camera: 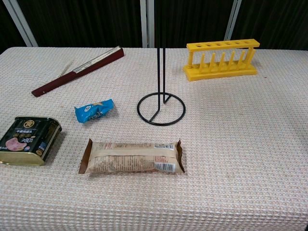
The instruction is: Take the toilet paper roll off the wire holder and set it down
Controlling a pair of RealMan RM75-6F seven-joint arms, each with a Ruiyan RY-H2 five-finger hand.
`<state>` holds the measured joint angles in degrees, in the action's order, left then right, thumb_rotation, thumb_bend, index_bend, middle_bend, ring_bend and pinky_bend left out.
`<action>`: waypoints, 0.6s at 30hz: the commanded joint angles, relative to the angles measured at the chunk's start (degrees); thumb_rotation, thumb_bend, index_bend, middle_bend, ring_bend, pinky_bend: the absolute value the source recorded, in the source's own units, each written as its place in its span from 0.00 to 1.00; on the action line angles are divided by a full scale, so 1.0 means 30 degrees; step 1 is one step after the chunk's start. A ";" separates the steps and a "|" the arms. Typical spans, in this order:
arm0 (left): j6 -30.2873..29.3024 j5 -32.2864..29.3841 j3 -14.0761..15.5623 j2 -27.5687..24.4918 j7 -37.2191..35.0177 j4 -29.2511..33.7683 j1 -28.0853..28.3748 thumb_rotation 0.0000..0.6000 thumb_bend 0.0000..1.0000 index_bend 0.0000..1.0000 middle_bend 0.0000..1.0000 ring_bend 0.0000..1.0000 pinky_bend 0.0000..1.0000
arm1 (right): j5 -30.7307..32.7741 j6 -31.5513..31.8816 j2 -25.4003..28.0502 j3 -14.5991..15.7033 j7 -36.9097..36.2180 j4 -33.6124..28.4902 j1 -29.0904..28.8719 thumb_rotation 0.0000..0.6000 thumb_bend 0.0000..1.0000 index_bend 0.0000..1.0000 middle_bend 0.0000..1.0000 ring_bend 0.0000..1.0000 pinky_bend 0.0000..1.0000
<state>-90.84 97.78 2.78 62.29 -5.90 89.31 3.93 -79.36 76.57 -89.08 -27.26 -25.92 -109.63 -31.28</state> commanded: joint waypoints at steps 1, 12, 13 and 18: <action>-0.0043 -0.0008 -0.0014 -0.0011 -0.0016 0.0014 -0.0012 1.00 0.11 0.11 0.06 0.06 0.22 | -0.1335 0.0856 0.1328 0.0632 -0.0622 -0.0839 0.1136 1.00 0.22 0.40 0.41 0.40 0.42; 0.0169 0.0055 0.0020 0.0053 0.0157 0.0093 0.0099 1.00 0.11 0.11 0.06 0.06 0.22 | -0.0840 0.0478 0.2749 0.5358 -0.1224 0.5488 0.4232 1.00 0.25 0.40 0.41 0.40 0.42; 0.0172 0.0101 0.0030 0.0064 0.0233 0.0142 0.0110 1.00 0.11 0.11 0.06 0.06 0.22 | -0.0575 0.0109 0.2364 0.5583 -0.1355 0.6465 0.4233 1.00 0.25 0.40 0.41 0.40 0.42; 0.0283 0.0071 0.0041 0.0101 0.0435 0.0229 0.0142 1.00 0.11 0.11 0.06 0.06 0.22 | 0.0338 -0.1594 0.0840 0.6016 -0.1932 0.9371 0.3899 1.00 0.25 0.37 0.38 0.38 0.41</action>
<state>-90.01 98.01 2.90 62.58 -4.62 89.98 4.35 -80.61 75.25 -83.87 -11.12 -30.33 -86.22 -19.64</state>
